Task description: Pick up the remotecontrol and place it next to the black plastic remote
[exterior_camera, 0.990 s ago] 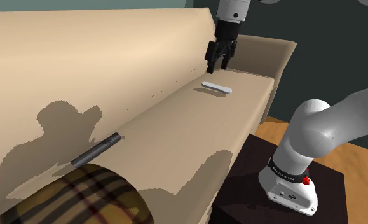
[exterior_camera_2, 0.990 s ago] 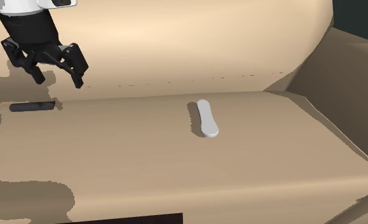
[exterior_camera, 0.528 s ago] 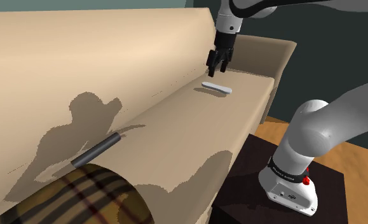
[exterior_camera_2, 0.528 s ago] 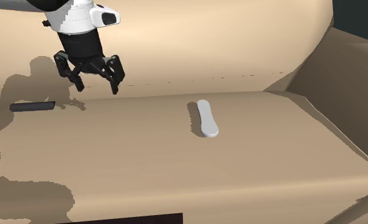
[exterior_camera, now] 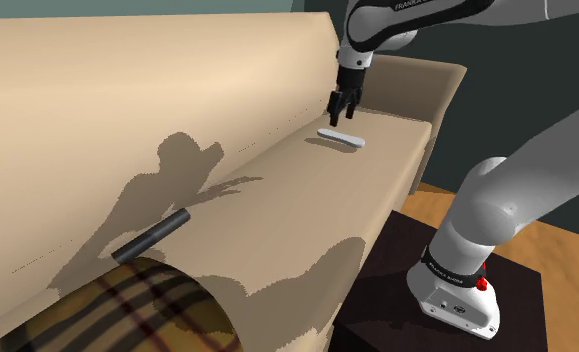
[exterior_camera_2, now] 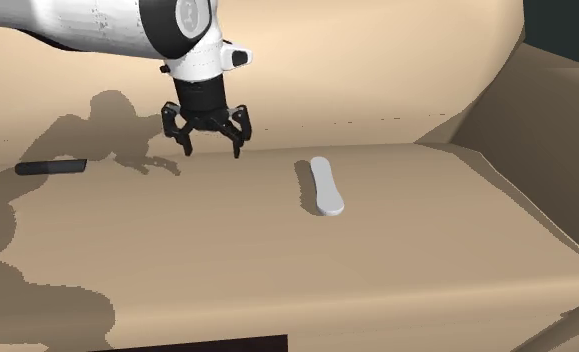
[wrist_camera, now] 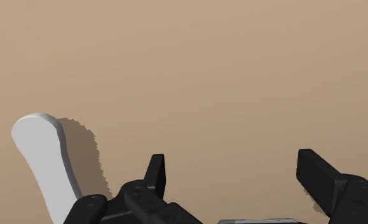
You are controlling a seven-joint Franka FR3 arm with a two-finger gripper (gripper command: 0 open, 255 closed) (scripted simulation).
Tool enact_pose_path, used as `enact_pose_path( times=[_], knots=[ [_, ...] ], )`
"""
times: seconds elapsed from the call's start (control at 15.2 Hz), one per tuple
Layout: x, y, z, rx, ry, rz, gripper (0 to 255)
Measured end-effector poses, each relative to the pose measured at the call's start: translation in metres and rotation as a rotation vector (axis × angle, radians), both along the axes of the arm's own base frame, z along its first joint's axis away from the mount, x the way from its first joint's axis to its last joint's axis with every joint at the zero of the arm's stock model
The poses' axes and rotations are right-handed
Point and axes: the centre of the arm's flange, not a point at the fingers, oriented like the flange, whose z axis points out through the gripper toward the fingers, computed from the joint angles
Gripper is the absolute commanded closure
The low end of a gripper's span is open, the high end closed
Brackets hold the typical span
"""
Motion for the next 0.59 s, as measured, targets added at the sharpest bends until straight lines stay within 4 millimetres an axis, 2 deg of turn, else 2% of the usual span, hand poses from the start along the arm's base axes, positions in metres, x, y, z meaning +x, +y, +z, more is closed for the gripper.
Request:
enact_pose_path(
  times=[0.59],
  knots=[
    [0.044,-0.092,-0.057,-0.028,0.023,0.027,0]
  ],
)
